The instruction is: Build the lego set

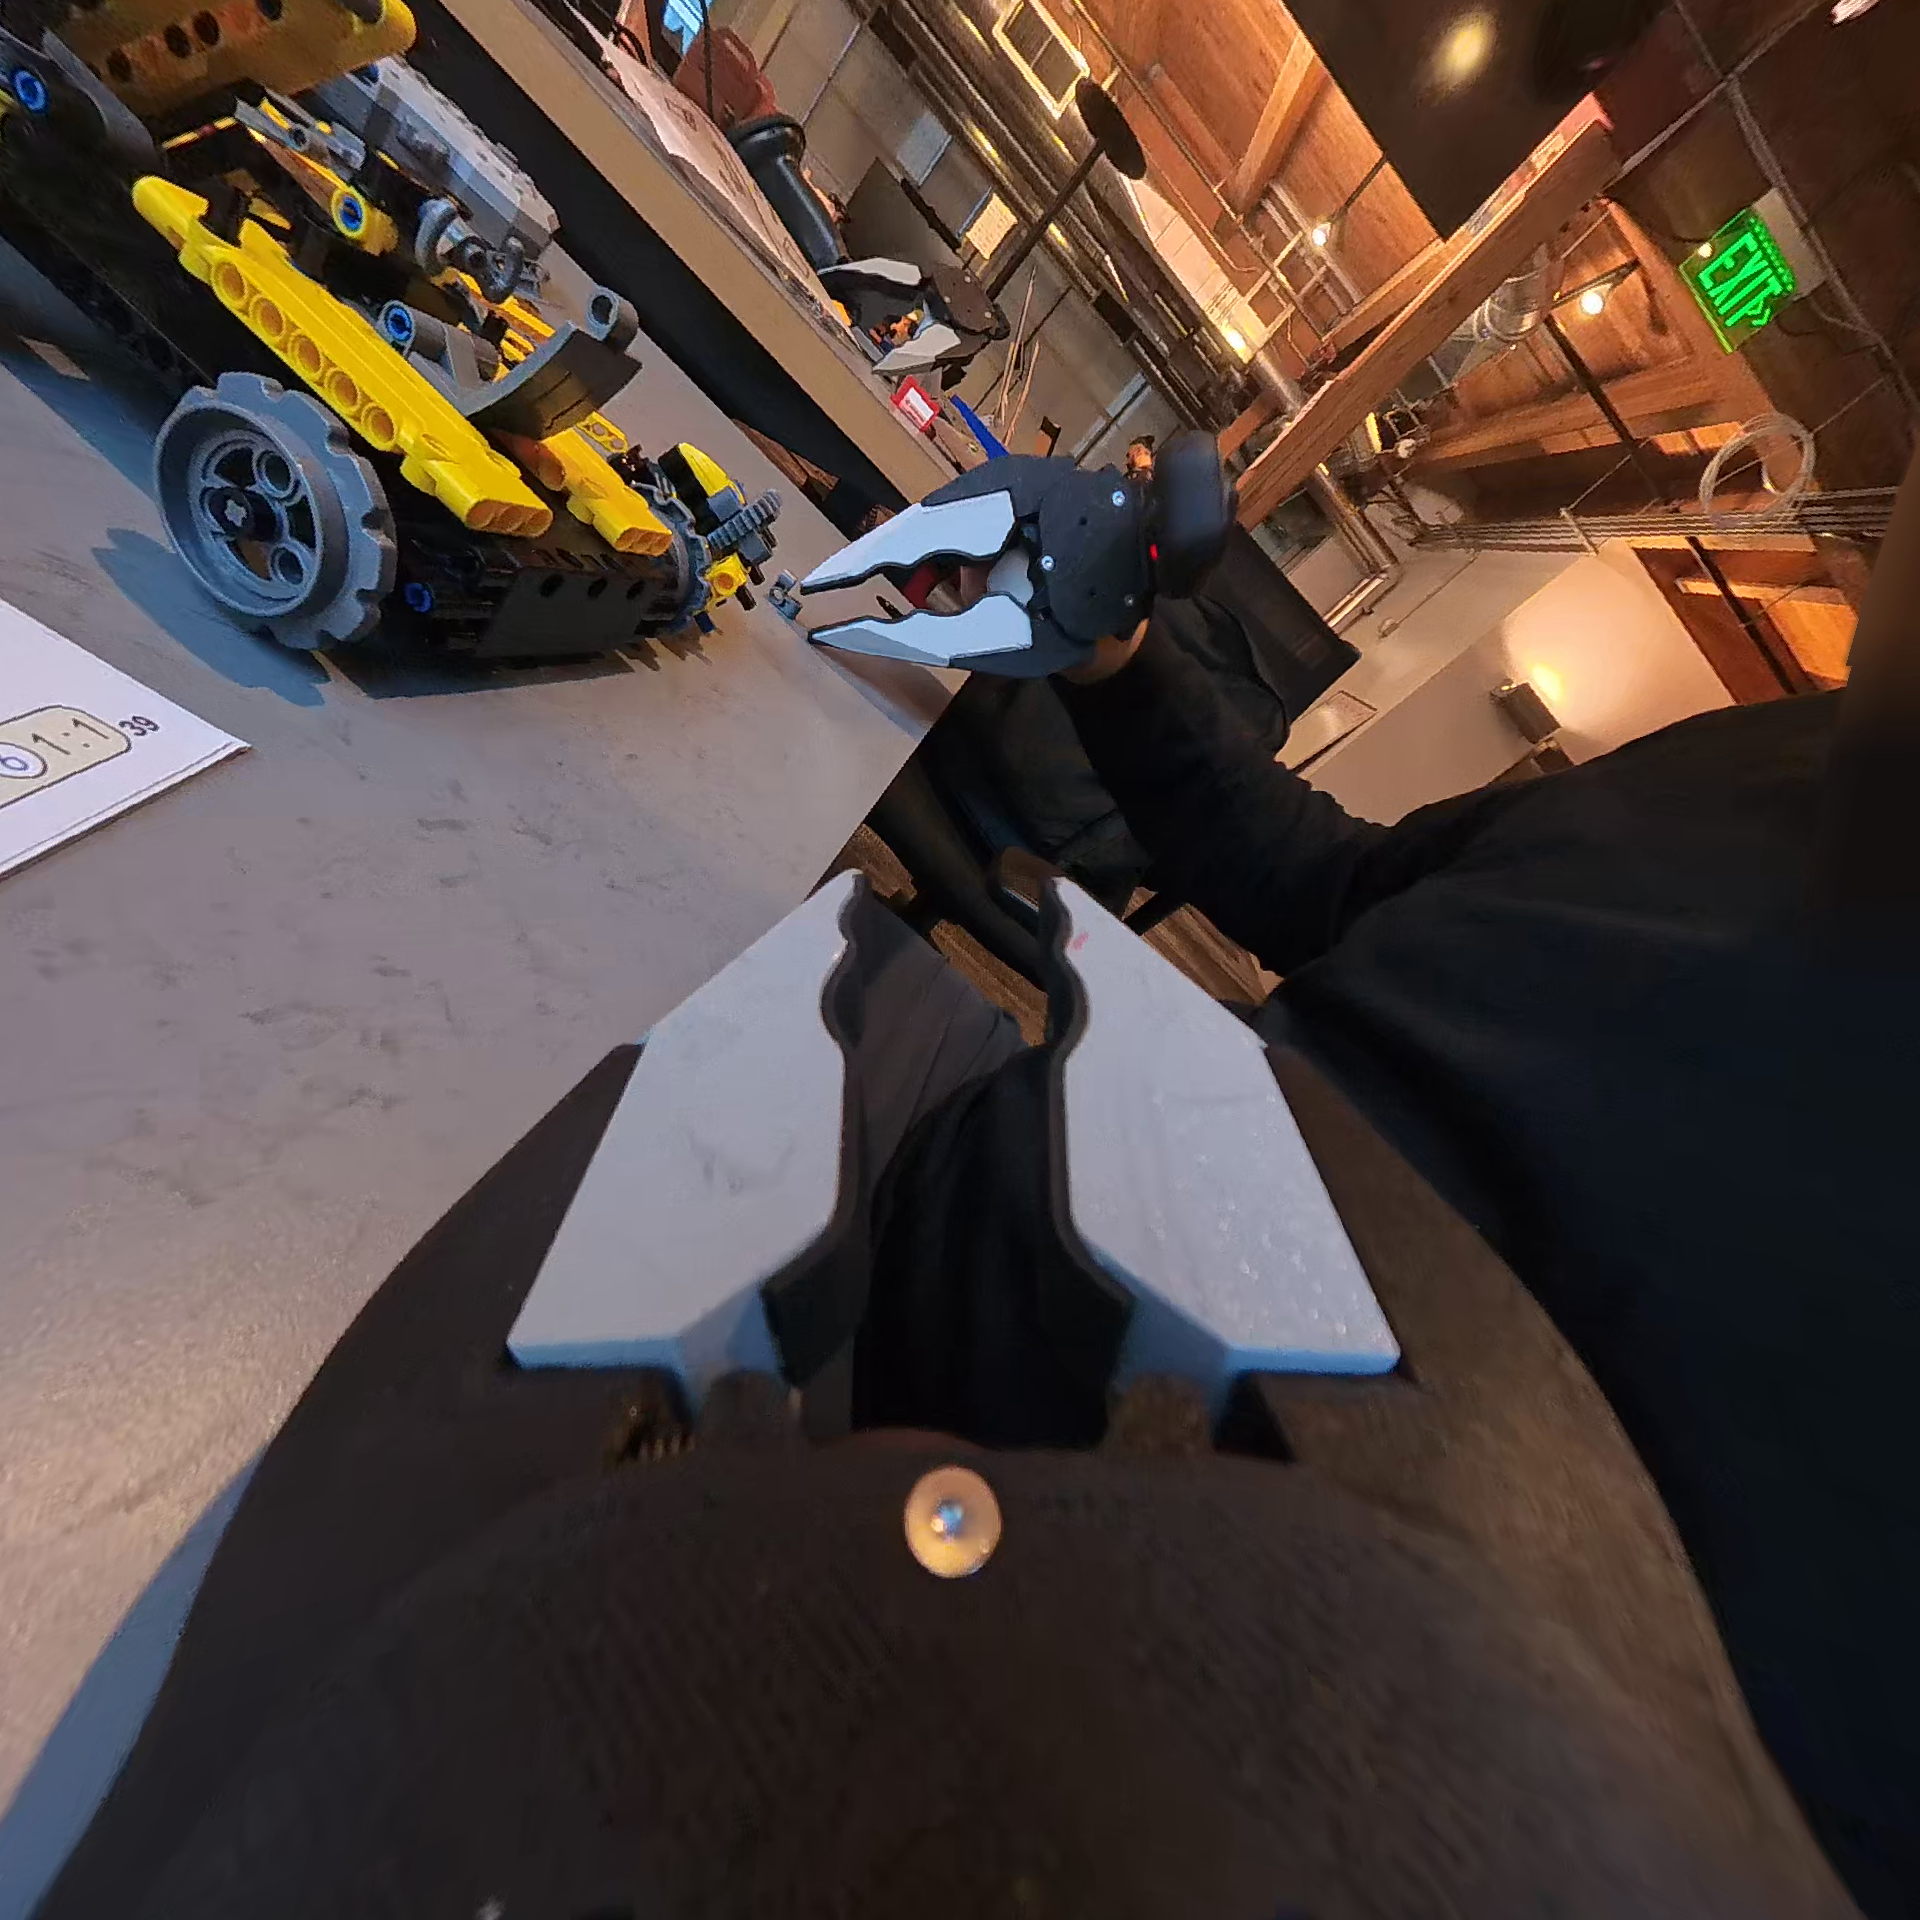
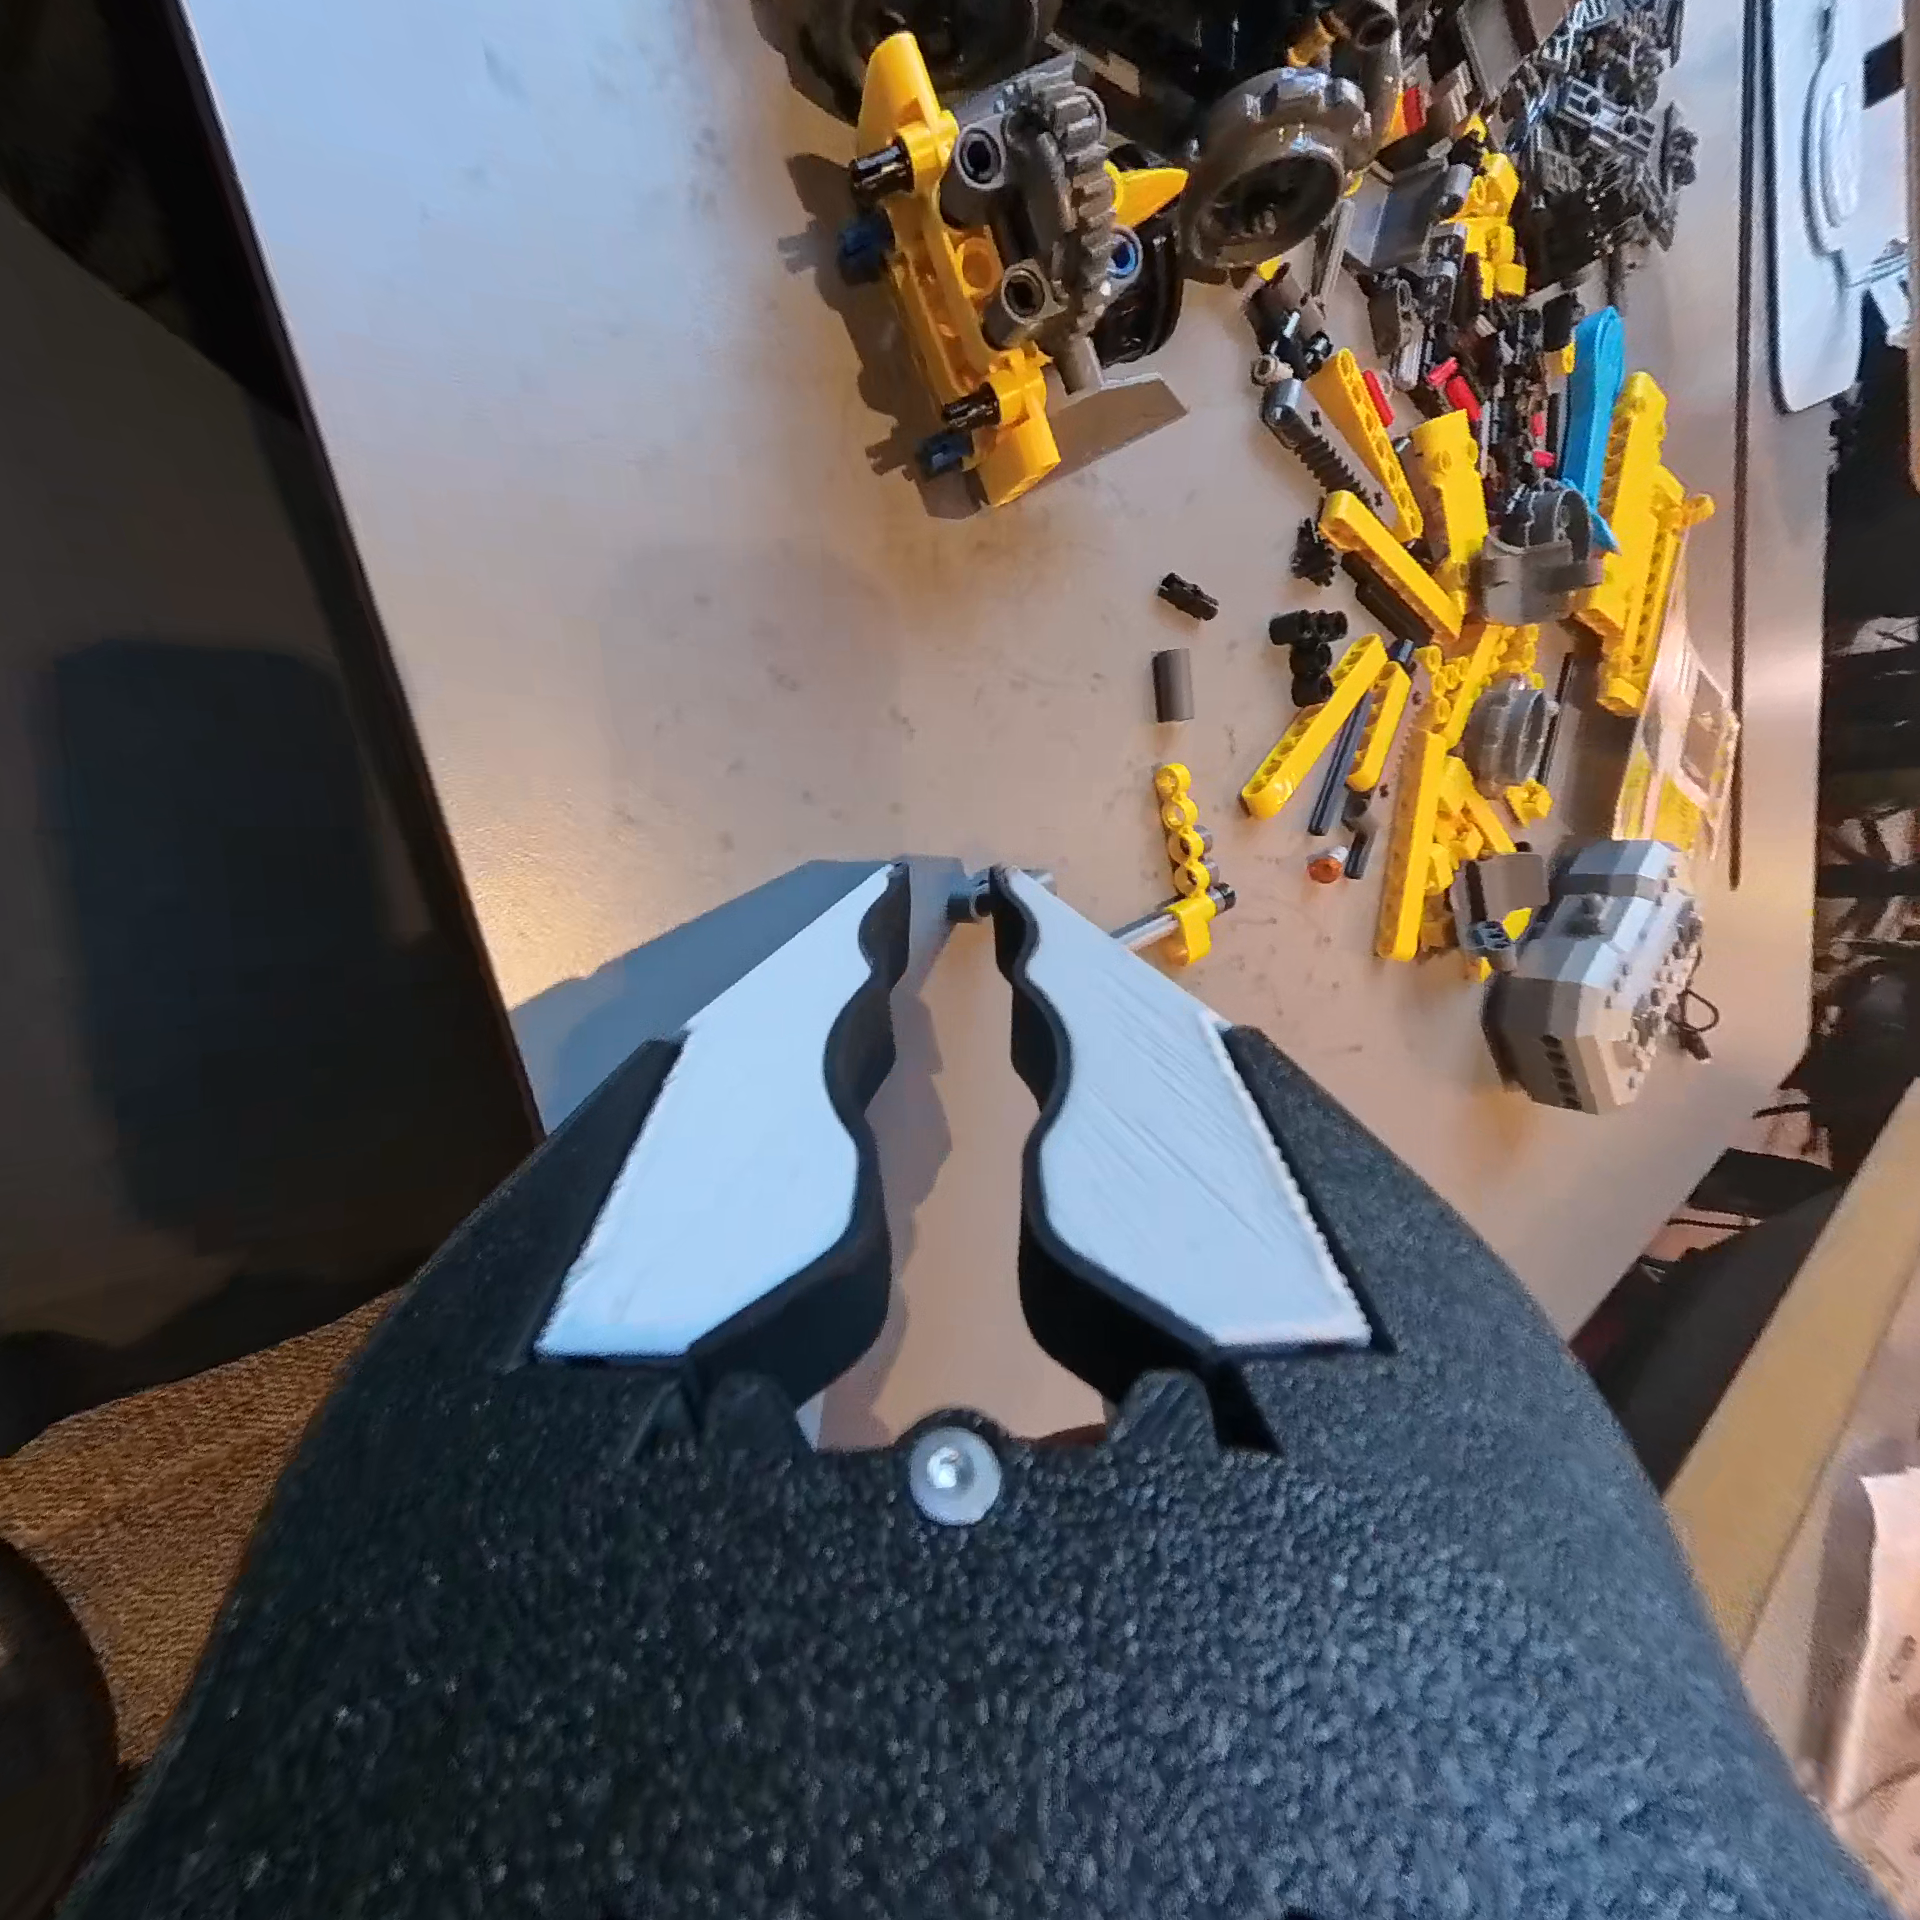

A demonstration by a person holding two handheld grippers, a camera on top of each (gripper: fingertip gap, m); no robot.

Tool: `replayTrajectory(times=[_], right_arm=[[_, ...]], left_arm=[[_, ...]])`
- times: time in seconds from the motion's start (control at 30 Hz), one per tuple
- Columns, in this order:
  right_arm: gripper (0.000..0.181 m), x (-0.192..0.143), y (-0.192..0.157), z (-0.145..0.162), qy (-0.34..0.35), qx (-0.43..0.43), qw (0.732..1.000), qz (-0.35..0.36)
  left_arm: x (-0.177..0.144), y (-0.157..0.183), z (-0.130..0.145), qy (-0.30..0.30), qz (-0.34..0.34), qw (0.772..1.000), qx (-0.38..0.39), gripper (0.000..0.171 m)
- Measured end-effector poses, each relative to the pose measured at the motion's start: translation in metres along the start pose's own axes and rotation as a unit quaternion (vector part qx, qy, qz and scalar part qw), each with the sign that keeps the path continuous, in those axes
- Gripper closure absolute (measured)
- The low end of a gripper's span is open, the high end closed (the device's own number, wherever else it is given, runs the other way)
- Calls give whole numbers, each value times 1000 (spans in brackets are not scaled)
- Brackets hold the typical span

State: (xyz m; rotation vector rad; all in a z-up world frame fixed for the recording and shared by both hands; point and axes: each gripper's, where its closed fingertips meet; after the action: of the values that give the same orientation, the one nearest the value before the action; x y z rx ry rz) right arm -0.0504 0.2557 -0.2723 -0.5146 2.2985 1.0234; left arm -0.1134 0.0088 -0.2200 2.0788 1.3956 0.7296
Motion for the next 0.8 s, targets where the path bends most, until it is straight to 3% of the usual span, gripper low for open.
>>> replayTrajectory(times=[0.23, 0.5, 0.7, 0.8], right_arm=[[163, -11, 18, -14, 75, 97, 992, 10], [167, -5, 59, -21, 153, 255, 954, 45], [145, 21, 59, -22, 133, 290, 947, 25], [147, 33, 60, -28, 122, 291, 949, 13]], left_arm=[[1, 0, 2, -5, 0, 1000, -1, 140], [1, -5, 6, -18, -24, 999, 37, 140], [2, -9, 15, -47, -47, 993, 100, 140], [3, -10, 20, -62, -51, 990, 114, 138]])
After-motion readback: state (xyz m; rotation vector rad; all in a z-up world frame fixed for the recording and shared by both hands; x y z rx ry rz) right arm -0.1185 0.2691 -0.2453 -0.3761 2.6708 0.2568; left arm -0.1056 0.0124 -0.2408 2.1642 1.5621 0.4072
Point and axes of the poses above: each gripper's, where its closed fingertips meet, x out along the fingers, z out of its underside, y = z × x across the jaws, and after that the axes turned 12 degrees about y, right-handed
